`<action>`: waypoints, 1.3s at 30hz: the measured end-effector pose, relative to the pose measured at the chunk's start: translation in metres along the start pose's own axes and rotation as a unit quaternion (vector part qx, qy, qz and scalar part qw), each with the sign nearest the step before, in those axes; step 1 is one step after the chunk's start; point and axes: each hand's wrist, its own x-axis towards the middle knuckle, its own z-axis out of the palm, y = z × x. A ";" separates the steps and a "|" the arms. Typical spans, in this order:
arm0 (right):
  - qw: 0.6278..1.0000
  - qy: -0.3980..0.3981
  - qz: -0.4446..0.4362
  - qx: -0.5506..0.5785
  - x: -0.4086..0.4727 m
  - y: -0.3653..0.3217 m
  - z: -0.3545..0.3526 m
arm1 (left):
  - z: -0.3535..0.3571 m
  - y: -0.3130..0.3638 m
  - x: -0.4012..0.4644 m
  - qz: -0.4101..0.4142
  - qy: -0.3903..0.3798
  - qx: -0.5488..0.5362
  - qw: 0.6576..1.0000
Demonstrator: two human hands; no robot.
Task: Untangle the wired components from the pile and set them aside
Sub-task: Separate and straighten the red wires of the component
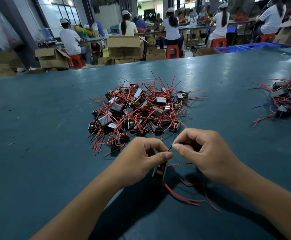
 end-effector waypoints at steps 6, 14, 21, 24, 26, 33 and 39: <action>1.000 0.008 0.022 0.013 0.002 -0.004 -0.004 | -0.003 0.001 0.001 0.114 0.099 0.097 0.984; 0.998 -0.031 0.019 0.053 0.003 -0.011 -0.002 | -0.009 0.000 0.005 0.256 0.154 0.170 0.939; 0.997 -0.060 0.012 0.054 0.004 -0.014 0.000 | -0.014 0.003 0.005 0.288 0.137 0.221 0.922; 0.998 -0.057 -0.001 0.037 0.003 -0.015 0.000 | -0.014 0.006 0.004 0.252 0.098 0.185 0.945; 0.998 -0.051 -0.019 0.017 0.002 -0.016 0.001 | -0.014 0.006 0.002 0.149 0.040 0.081 0.985; 0.999 -0.040 -0.025 0.015 0.000 -0.016 0.006 | -0.006 0.006 0.001 -0.118 -0.044 -0.283 0.951; 1.000 0.003 -0.003 -0.014 0.003 -0.009 0.002 | -0.007 0.002 0.001 -0.080 -0.026 -0.139 0.987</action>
